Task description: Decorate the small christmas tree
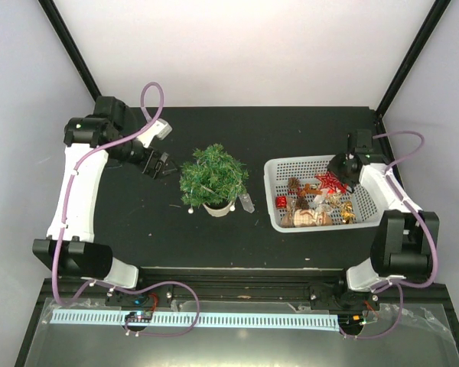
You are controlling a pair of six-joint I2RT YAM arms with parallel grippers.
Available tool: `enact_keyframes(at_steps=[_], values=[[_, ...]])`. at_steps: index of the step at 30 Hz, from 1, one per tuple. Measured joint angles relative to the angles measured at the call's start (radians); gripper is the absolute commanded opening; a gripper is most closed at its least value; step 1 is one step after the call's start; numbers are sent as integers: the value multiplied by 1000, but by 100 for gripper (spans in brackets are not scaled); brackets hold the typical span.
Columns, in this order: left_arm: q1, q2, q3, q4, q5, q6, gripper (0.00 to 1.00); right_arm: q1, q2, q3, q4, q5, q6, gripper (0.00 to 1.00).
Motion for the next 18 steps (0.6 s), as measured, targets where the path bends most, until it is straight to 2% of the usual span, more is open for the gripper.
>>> enact_keyframes(at_steps=[8, 18], values=[[-3, -26, 66, 32, -75, 42, 99, 18, -122, 0, -59, 153, -60, 12], [-75, -56, 73, 70, -158, 108, 99, 124, -178, 40, -157, 300, -161, 12]])
